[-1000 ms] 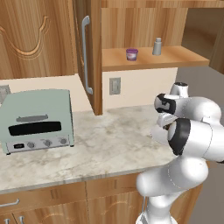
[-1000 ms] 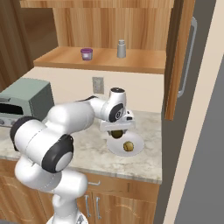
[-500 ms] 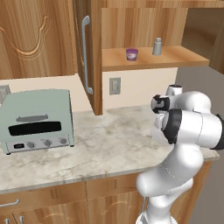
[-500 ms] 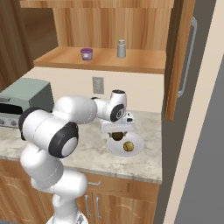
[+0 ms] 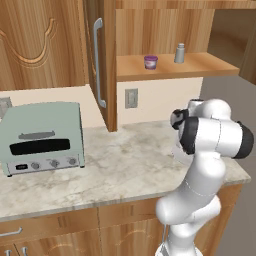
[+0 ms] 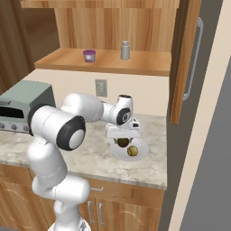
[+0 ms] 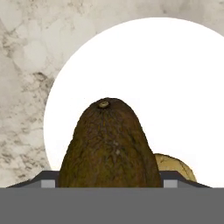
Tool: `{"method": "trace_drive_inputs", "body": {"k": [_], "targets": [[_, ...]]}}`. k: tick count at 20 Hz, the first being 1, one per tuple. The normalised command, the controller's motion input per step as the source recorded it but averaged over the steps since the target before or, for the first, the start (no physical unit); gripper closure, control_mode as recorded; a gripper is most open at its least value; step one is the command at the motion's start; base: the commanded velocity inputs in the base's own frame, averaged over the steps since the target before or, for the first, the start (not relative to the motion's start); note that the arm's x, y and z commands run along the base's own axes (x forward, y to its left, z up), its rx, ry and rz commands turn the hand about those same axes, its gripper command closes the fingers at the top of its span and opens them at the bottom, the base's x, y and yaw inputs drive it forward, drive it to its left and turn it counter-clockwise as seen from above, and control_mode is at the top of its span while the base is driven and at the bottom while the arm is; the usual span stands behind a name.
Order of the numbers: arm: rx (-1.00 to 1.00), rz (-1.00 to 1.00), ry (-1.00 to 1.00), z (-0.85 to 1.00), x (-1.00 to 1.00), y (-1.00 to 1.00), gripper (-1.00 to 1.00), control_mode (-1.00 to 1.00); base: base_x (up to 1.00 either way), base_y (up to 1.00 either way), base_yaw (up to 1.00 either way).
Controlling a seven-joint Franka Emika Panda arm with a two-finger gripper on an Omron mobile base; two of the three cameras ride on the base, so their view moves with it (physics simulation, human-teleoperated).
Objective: Pick the avocado and bread from the counter and place them on the plate. Then pick the jam from the cabinet and place it next to the plate. Lastly close the cabinet door.
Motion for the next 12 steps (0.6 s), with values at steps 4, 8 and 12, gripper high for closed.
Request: {"method": "trace_drive_inputs", "body": {"k": [4, 8, 12], "targets": [[0.00, 0.00, 0.06, -0.19, 0.08, -0.04, 1.00, -1.00, 0.00, 0.00, 0.00], [0.00, 0.00, 0.06, -0.17, 0.10, -0.03, 1.00, -1.00, 0.00, 0.00, 0.00], [0.00, 0.00, 0.06, -0.17, 0.11, -0.02, 1.00, -1.00, 0.00, 0.00, 0.00]]}}
